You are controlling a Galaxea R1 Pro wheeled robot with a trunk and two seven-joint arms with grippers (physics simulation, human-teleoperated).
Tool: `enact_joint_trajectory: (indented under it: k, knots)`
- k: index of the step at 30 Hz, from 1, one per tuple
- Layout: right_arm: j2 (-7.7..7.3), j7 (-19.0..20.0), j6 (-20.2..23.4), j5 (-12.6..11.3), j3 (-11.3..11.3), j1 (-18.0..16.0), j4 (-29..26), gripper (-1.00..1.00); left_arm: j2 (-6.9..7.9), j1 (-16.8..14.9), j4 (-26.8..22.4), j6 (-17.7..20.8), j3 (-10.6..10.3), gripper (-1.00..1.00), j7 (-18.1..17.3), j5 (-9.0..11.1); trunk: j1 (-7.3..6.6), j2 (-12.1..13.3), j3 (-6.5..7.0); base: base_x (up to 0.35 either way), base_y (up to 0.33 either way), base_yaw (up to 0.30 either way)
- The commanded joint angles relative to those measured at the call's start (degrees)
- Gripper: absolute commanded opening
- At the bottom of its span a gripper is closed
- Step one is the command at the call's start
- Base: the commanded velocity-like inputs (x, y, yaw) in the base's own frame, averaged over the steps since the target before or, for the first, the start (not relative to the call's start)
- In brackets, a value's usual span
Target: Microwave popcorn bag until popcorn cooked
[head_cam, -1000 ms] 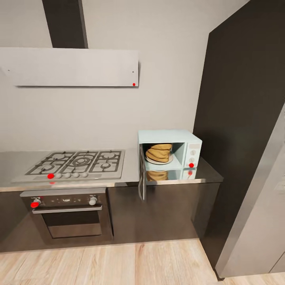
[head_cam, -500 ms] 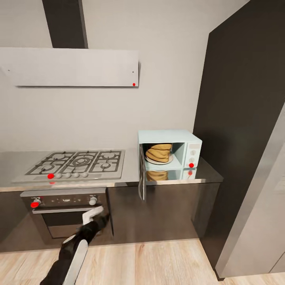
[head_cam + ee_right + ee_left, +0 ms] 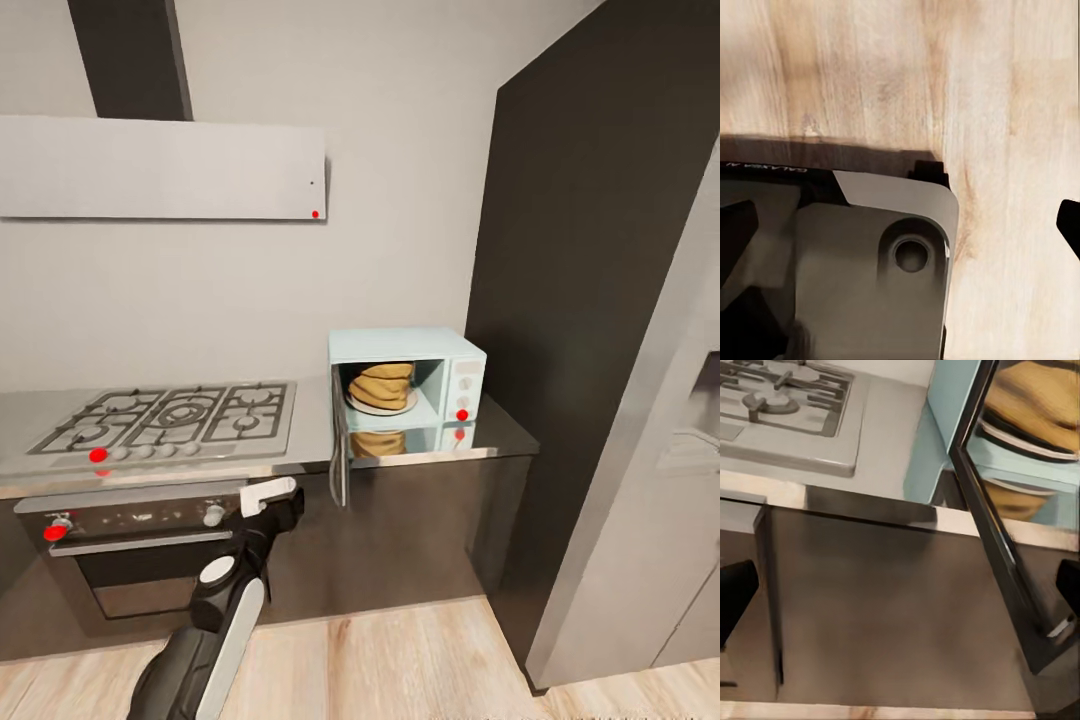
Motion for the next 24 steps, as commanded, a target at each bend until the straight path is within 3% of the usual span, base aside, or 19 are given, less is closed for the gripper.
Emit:
enact_joint_trajectory:
  k: [1, 4, 14, 24]
  knots:
    - [-0.02, 0.14, 0.1, 0.54, -0.48, -0.08, 0.08, 1.0, 0.08, -0.04, -0.08, 0.16, -0.77, 1.0, 1.66, 0.58, 0.01, -0.06, -0.07, 0.143, 0.0, -0.113]
    - [-0.1, 0.14, 0.1, 0.67, -0.48, -0.08, 0.08, 1.0, 0.34, -0.04, -0.06, 0.1, -1.36, 1.0, 3.38, 0.51, 0.01, -0.06, -0.06, 0.266, 0.0, -0.036]
    - [-0.13, 0.14, 0.05, 0.92, -0.48, -0.08, 0.08, 1.0, 0.63, -0.04, -0.04, -1.25, -1.37, 1.0, 4.43, 0.49, 0.01, -0.06, -0.06, 0.303, 0.0, -0.002]
    - [-0.11, 0.14, -0.6, 0.7, -0.48, -0.08, 0.08, 1.0, 0.63, -0.04, 0.0, -1.4, -2.04, 1.0, 3.97, 0.57, 0.01, -0.06, 0.46, 0.018, 0.0, -0.186]
